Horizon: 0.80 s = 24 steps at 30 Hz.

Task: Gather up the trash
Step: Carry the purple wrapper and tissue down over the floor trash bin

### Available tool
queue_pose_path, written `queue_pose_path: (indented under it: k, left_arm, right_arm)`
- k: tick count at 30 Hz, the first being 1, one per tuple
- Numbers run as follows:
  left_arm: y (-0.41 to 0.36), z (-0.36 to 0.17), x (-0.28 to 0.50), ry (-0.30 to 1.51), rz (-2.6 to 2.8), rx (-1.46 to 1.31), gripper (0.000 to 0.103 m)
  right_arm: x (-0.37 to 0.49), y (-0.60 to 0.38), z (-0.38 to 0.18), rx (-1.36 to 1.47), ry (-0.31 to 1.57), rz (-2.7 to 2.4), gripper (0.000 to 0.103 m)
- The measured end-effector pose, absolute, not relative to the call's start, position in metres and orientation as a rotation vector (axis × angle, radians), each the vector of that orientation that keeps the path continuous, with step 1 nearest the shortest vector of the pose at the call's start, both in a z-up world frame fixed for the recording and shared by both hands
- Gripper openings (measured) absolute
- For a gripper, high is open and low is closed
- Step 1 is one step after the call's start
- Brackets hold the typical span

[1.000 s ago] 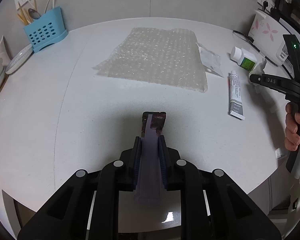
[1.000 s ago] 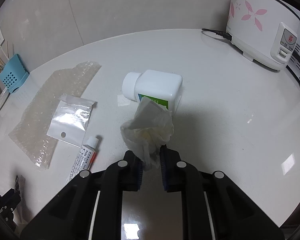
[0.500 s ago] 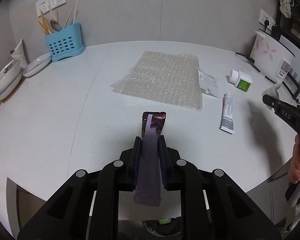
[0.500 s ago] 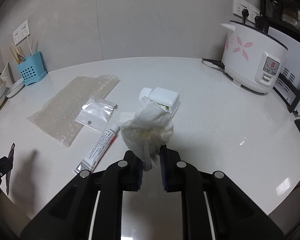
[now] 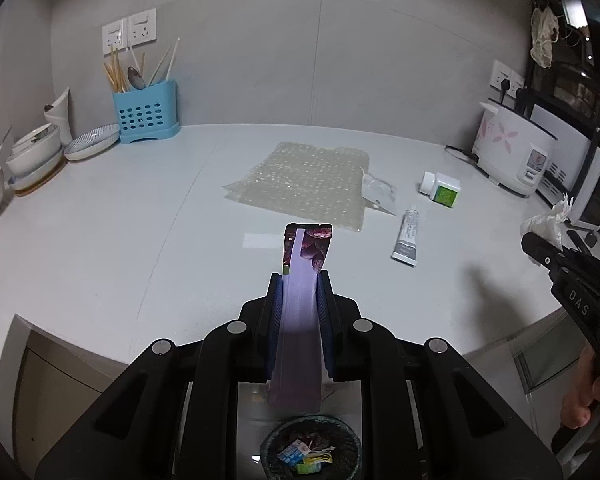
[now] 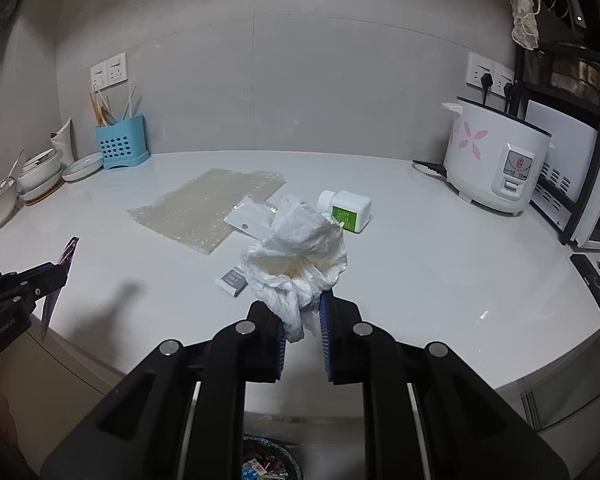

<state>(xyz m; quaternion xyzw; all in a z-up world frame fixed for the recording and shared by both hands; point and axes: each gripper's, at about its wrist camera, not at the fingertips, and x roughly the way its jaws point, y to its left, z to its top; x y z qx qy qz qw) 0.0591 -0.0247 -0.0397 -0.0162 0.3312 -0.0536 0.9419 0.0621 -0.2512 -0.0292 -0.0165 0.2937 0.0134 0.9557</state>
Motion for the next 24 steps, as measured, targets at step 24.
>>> queue_pose_path:
  k: [24]
  left_arm:
    - [-0.035, -0.087, -0.088, 0.571, -0.186, -0.024, 0.017]
  right_arm:
    - [-0.076, -0.214, -0.086, -0.077, 0.534, 0.14, 0.013]
